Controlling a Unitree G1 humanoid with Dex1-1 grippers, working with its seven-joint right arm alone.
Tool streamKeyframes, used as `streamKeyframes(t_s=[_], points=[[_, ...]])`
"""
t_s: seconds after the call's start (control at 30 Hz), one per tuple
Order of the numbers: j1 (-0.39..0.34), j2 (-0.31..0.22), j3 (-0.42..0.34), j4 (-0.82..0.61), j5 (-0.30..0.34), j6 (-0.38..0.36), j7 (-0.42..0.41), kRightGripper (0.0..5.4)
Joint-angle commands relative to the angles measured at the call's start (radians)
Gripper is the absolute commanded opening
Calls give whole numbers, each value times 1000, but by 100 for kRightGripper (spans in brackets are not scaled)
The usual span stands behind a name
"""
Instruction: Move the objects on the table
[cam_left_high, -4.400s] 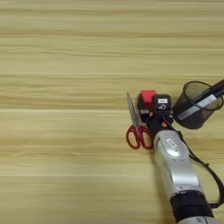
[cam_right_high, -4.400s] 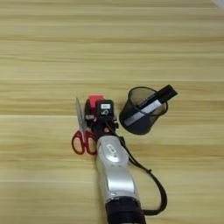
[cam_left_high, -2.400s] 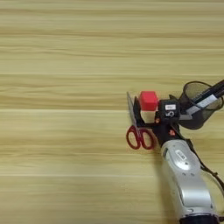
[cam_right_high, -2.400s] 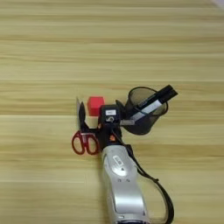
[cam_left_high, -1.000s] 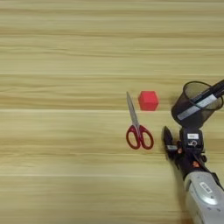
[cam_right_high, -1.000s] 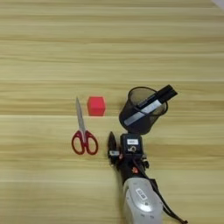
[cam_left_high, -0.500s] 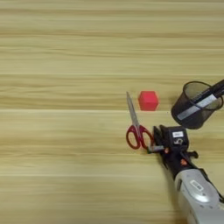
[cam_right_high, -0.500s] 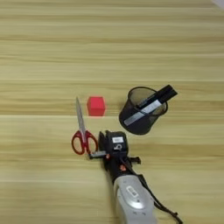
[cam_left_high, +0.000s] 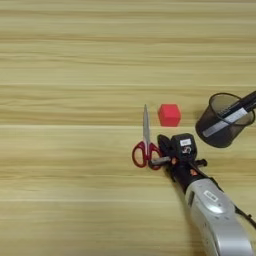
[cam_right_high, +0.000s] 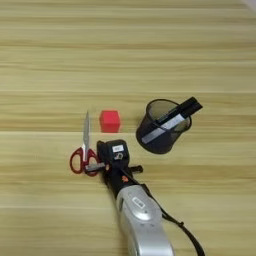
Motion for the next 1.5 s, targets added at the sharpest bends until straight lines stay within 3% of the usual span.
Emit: streamKeyframes(t_s=[0.03, 0.7, 1.5], points=[[-34, -2, 25, 35, 3, 26, 16, 4], [-182, -21, 25, 191, 7, 40, 68, 4], [-179, 27, 120, 158, -6, 53, 66, 4]])
